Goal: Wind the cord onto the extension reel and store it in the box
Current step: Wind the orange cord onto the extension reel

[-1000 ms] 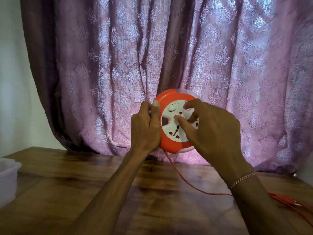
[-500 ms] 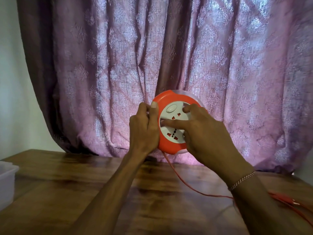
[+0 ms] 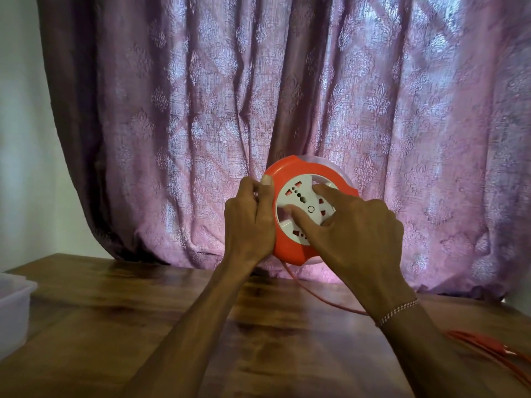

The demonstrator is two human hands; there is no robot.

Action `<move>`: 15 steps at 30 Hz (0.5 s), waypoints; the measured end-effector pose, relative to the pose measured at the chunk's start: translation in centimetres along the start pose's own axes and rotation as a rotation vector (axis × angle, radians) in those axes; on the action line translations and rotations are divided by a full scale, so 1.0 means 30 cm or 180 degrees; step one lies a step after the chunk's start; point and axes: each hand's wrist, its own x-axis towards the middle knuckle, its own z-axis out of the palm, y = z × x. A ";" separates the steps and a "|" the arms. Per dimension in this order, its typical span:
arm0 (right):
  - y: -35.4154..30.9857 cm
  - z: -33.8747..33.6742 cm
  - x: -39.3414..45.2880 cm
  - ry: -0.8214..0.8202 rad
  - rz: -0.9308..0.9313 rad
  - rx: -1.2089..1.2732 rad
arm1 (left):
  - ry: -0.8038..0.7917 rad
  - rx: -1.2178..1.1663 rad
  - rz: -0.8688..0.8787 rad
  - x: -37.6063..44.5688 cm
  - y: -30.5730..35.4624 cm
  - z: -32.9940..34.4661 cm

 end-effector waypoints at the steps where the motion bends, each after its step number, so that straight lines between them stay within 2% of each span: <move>1: 0.004 -0.005 0.004 0.0129 -0.0102 -0.0078 | 0.0000 0.0029 0.0020 0.002 -0.005 -0.001; 4: 0.015 -0.032 0.015 0.0406 -0.0484 0.0144 | -0.0012 0.0012 0.0001 0.002 -0.010 0.000; 6: 0.029 -0.045 0.023 0.0290 -0.0695 0.0265 | -0.0023 -0.0017 -0.0006 -0.001 -0.001 0.001; 11: 0.061 -0.061 0.037 -0.0684 -0.1019 0.0480 | -0.0038 -0.0014 0.0011 0.000 -0.007 0.000; 15: 0.034 -0.077 0.032 -0.1432 -0.1131 0.0155 | 0.0011 0.0056 0.0064 0.003 -0.016 0.001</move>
